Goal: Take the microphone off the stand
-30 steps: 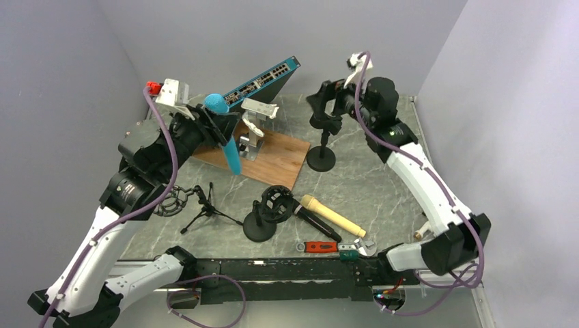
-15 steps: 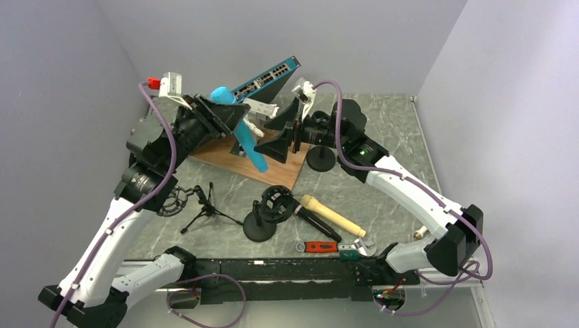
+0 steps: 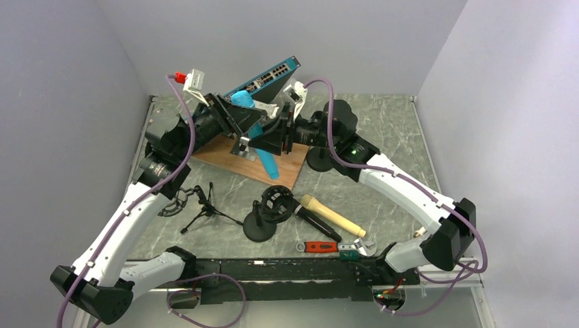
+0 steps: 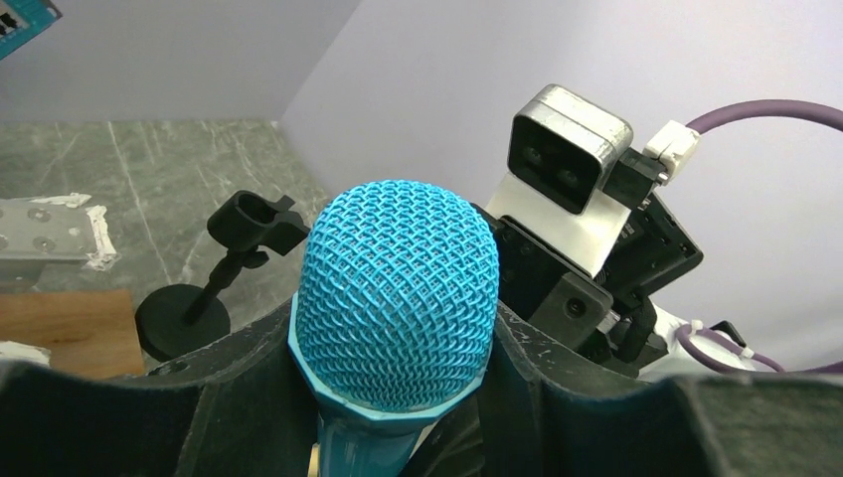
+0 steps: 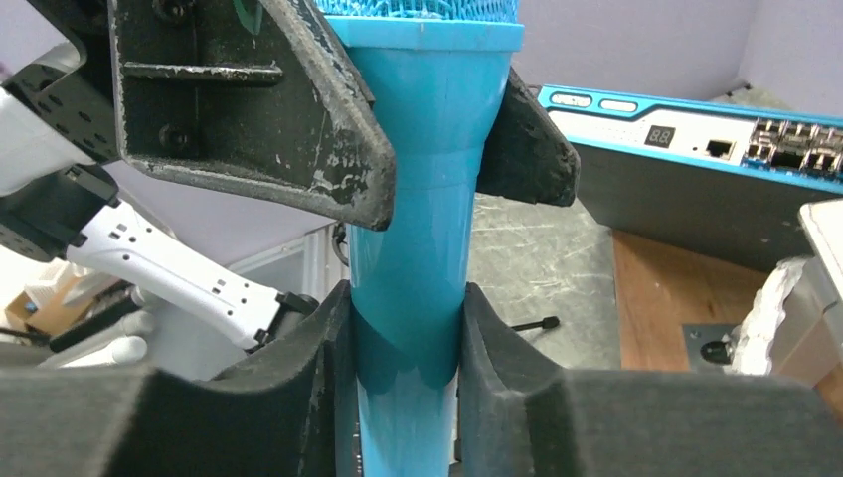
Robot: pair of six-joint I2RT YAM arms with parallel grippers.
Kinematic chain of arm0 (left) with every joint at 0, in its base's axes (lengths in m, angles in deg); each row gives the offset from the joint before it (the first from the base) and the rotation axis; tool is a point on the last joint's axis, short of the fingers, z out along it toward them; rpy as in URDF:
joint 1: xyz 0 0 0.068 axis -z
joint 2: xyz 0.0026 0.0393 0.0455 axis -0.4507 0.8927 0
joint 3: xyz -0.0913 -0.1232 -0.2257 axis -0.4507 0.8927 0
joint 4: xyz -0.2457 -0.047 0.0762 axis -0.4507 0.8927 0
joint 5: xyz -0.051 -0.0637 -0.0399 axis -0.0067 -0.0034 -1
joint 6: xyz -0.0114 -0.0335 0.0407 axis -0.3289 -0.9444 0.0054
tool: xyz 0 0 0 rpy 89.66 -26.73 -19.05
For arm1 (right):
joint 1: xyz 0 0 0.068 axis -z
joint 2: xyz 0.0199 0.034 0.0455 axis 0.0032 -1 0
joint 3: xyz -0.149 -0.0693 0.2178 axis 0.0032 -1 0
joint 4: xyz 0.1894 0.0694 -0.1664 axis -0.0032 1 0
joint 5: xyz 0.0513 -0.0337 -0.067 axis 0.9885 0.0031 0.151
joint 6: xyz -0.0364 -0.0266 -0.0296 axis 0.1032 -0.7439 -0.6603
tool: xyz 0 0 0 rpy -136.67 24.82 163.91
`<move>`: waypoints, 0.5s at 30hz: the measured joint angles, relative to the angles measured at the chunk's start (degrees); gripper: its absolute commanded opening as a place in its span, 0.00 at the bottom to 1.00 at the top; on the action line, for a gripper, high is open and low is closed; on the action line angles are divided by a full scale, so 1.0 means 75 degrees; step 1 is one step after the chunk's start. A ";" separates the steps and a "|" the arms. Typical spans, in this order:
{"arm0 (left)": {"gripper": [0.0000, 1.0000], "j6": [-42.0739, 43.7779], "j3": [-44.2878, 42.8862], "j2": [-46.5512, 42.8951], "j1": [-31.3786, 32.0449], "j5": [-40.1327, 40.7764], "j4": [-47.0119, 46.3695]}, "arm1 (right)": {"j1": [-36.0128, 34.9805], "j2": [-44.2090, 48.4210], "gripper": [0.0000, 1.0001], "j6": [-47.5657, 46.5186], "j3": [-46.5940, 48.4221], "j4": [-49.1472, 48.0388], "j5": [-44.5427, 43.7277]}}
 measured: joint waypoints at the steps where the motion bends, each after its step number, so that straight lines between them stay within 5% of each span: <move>1: 0.02 0.0003 0.0015 0.0000 -0.0017 -0.0058 -0.0038 | -0.0003 0.0003 0.03 0.0050 0.0015 0.0085 -0.0050; 4: 0.47 0.0055 0.0020 -0.0015 -0.0026 -0.0192 -0.0149 | -0.0003 0.0044 0.00 -0.0082 0.0032 0.0093 -0.0017; 6: 0.89 0.0070 0.0020 -0.0015 -0.0038 -0.0312 -0.0216 | -0.0012 0.0122 0.00 -0.0213 0.0032 0.0160 -0.0096; 7: 0.98 0.0052 0.0020 -0.0017 -0.0044 -0.0399 -0.0268 | -0.0017 0.0163 0.00 -0.0306 0.0032 0.0210 -0.0143; 15: 1.00 0.0574 -0.0093 -0.0542 -0.0015 -0.0804 0.0122 | -0.0009 0.0845 0.00 -0.1609 0.0076 0.1169 -0.1536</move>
